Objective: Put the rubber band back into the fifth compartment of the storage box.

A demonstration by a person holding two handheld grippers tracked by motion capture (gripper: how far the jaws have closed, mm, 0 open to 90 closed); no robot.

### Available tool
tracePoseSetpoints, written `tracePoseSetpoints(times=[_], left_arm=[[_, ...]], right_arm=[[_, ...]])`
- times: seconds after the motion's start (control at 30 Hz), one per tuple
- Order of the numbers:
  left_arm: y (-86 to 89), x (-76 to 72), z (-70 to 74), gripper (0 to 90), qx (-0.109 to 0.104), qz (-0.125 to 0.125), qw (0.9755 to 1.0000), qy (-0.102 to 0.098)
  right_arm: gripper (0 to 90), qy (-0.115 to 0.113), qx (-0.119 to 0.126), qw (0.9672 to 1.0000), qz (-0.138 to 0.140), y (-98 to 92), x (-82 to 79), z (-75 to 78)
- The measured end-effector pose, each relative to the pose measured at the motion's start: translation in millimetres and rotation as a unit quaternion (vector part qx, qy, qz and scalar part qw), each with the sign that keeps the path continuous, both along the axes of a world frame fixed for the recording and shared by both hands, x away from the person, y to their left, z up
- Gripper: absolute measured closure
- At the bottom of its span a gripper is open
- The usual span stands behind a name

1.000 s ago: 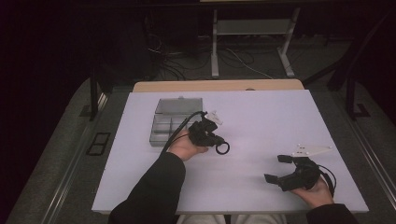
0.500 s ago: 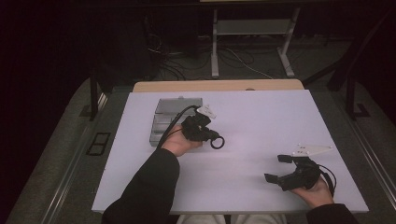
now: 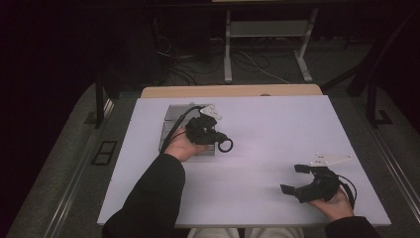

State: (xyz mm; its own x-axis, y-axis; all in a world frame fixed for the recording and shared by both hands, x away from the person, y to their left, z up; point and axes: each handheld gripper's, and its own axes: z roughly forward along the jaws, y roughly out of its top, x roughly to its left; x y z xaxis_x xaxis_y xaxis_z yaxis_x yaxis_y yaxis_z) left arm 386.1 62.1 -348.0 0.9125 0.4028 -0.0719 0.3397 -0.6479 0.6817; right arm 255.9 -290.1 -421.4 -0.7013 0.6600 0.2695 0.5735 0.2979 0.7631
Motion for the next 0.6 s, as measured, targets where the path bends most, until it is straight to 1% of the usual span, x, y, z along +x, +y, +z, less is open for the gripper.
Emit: tracePoseSetpoints(times=[0.13, 0.2, 0.23, 0.27, 0.53, 0.57, 0.6], left_arm=[[4.6, 2.3, 3.8, 86.6, 0.001, 0.002, 1.0000, -0.003], [7.3, 3.5, 5.4, 86.6, -0.002, 0.007, 1.0000, -0.005], [8.0, 3.2, 5.8, 86.7, -0.008, 0.015, 0.9999, -0.004], [10.1, 4.3, 7.3, 86.7, -0.003, 0.013, 0.9999, -0.006], [21.3, 9.9, 13.3, 86.7, -0.005, 0.029, 0.9995, -0.012], [22.0, 10.2, 13.6, 86.7, -0.011, 0.034, 0.9993, -0.012], [23.5, 10.8, 14.4, 86.7, -0.009, 0.035, 0.9993, -0.012]], right_arm=[[0.1, 0.001, 0.000, 1.0000, -0.002, -0.3, -0.4, 0.2], [0.1, 0.001, 0.000, 1.0000, -0.002, -0.3, -0.3, 0.2], [0.1, 0.000, 0.000, 1.0000, -0.001, -0.2, -0.1, 0.1], [0.1, 0.000, 0.000, 1.0000, -0.001, -0.2, 0.1, -0.1], [0.1, 0.000, -0.002, 1.0000, 0.000, 0.5, 0.3, -0.4], [0.1, -0.001, -0.003, 1.0000, 0.001, 0.3, 0.3, -0.5], [0.1, -0.001, -0.002, 1.0000, 0.001, 0.1, 0.3, -0.4]])
